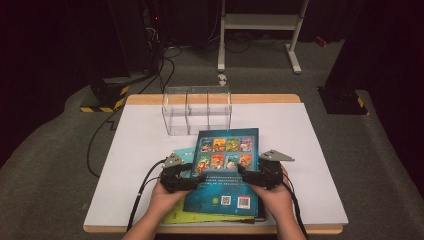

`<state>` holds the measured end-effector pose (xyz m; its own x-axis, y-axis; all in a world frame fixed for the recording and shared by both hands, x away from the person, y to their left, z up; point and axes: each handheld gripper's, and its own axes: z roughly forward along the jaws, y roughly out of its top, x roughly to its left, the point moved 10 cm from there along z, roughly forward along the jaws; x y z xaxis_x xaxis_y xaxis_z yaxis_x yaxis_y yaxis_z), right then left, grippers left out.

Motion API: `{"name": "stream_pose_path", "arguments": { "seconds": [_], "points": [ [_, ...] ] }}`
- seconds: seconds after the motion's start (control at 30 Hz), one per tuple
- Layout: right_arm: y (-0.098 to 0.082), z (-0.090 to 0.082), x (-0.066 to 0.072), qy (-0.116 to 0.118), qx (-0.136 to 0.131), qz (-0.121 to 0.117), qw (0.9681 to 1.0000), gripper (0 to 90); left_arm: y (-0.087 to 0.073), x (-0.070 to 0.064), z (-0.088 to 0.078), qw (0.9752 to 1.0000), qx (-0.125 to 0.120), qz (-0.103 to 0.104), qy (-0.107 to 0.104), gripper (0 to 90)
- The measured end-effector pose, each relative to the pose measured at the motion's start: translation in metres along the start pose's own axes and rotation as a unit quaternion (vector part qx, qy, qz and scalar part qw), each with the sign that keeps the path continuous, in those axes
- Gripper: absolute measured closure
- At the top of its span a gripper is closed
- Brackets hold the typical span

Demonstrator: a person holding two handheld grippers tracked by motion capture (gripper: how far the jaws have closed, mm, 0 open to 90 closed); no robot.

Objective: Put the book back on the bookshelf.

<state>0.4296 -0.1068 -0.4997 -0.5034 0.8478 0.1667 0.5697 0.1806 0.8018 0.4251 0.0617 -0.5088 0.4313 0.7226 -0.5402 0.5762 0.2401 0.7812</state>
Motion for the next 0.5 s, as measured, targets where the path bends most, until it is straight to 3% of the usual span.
{"name": "stream_pose_path", "arguments": {
  "seconds": [0.4, 0.5],
  "points": [
    [-0.0041, -0.0012, -0.0001, -0.004, 0.003, 0.014, 0.9999, 21.9, -0.0006, -0.0015, -0.0030, 0.9999, 0.007, 0.005, 0.005, 23.0],
    [-0.0021, -0.0042, 0.0013, -0.011, -0.004, 0.000, 0.9999, 24.6, -0.0013, -0.0012, -0.0029, 0.9999, 0.010, 0.002, 0.006, 23.8]
  ]
}}
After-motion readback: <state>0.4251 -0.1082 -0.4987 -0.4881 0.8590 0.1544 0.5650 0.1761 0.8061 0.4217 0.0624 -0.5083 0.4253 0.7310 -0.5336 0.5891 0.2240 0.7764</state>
